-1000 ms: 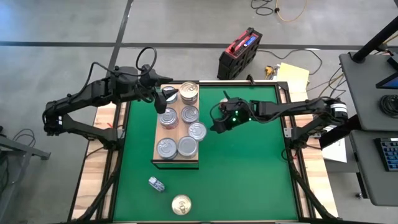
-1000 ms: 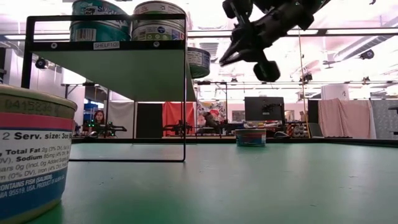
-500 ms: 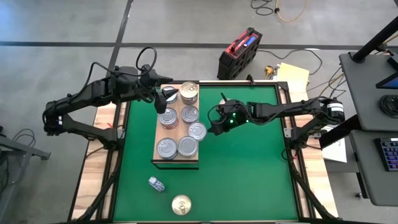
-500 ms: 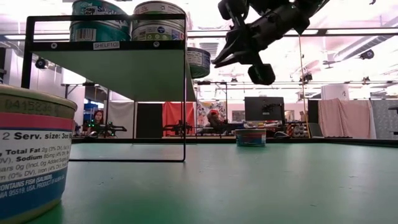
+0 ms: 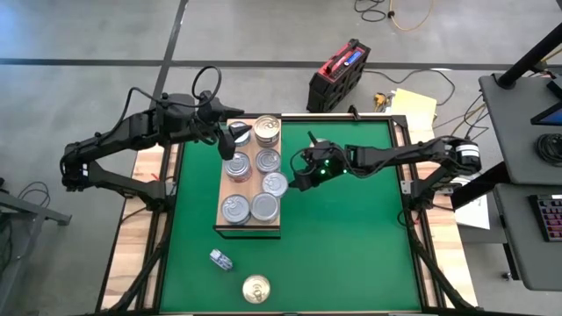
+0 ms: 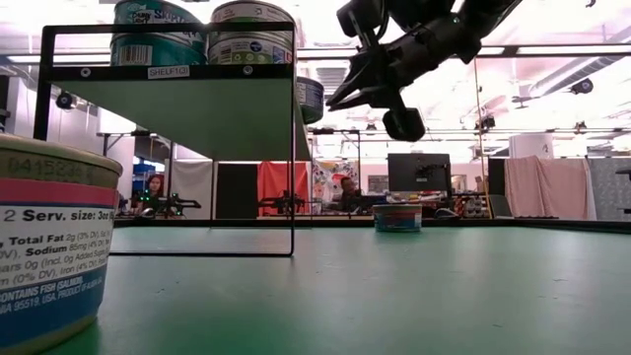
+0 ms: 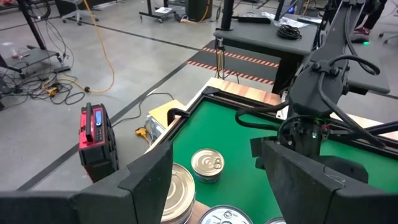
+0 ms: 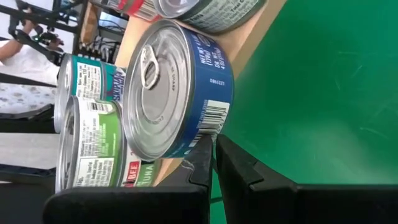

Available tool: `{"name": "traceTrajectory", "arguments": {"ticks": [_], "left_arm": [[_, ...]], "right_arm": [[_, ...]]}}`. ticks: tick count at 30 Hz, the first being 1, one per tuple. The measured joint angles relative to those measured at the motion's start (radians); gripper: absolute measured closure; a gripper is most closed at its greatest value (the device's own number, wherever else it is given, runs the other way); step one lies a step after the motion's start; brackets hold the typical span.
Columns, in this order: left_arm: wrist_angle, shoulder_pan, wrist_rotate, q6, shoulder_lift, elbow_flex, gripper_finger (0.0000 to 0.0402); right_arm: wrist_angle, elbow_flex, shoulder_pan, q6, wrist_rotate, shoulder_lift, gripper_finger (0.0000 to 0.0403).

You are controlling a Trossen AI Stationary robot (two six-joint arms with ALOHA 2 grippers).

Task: Stack canned seafood by type on shelf
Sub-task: Put the blue tuna can on the shelf

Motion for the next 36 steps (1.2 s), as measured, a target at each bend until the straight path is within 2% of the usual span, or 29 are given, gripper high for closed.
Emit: {"name": "traceTrajectory", "arguments": {"ticks": [26, 36], "left_arm": [[0.000, 0.002, 0.000, 0.011, 0.000, 0.000, 0.0169], [0.002, 0.002, 0.000, 0.006, 0.000, 0.000, 0.0169]], "right_arm": [[0.093, 0.000, 0.000, -0.099, 0.035, 0.022, 0.0390], [0.201, 0.000, 0.000, -0.089, 0.024, 0.096, 0.0390]]}}
